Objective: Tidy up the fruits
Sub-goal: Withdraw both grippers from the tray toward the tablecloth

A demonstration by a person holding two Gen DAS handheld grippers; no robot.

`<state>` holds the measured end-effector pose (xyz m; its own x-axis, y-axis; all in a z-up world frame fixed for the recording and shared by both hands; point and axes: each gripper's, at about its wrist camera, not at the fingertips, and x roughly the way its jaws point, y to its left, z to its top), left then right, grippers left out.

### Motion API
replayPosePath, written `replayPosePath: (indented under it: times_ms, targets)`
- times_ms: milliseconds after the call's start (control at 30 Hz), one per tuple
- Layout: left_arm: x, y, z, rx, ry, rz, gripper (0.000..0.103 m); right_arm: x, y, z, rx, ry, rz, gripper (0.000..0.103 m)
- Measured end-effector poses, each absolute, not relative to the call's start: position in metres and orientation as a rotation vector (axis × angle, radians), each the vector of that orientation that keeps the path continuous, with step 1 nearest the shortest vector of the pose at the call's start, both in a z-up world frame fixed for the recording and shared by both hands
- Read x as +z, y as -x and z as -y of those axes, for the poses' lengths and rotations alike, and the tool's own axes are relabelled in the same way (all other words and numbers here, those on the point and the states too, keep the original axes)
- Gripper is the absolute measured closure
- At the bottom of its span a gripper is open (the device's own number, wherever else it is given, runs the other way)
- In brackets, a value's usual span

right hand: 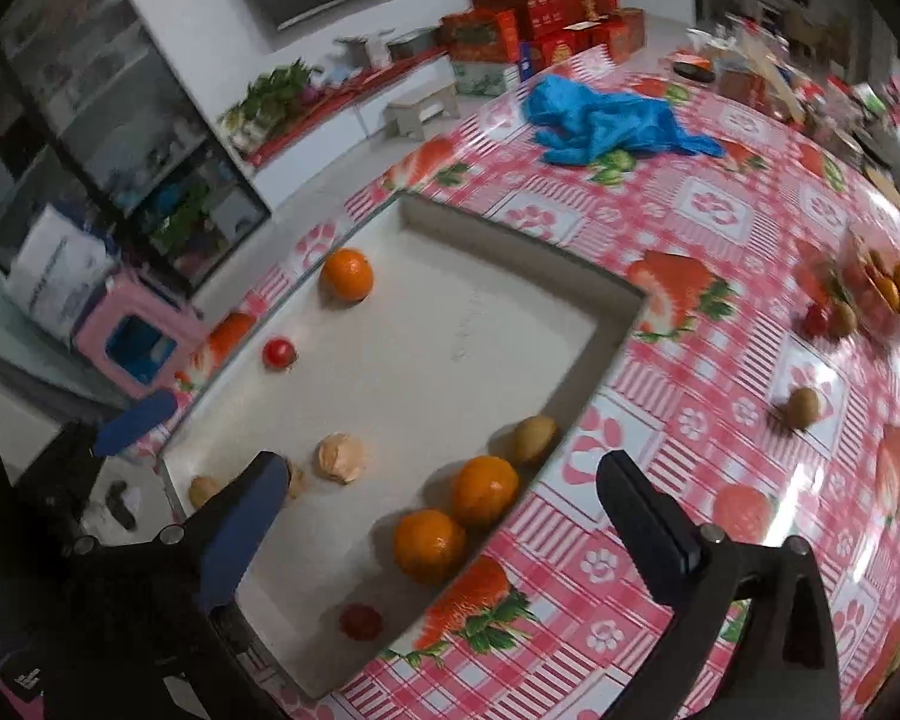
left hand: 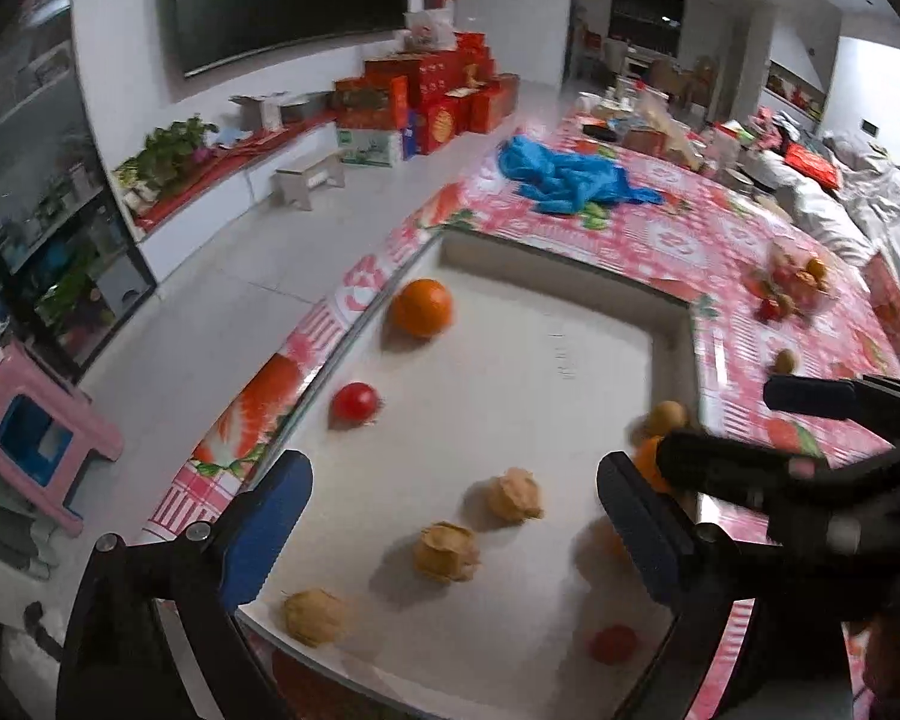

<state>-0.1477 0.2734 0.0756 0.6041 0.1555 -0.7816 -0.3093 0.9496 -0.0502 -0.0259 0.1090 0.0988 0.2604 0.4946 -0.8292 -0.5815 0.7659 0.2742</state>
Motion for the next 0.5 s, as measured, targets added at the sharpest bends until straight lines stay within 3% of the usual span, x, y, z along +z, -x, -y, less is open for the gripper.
replayPosePath:
  times_ms: [500]
  targets:
    - [0.181,0.133,-0.234,0.037,0.291,-0.852,0.006,0.154,-0.027,0.062,0.475,-0.241,-0.985,0.000]
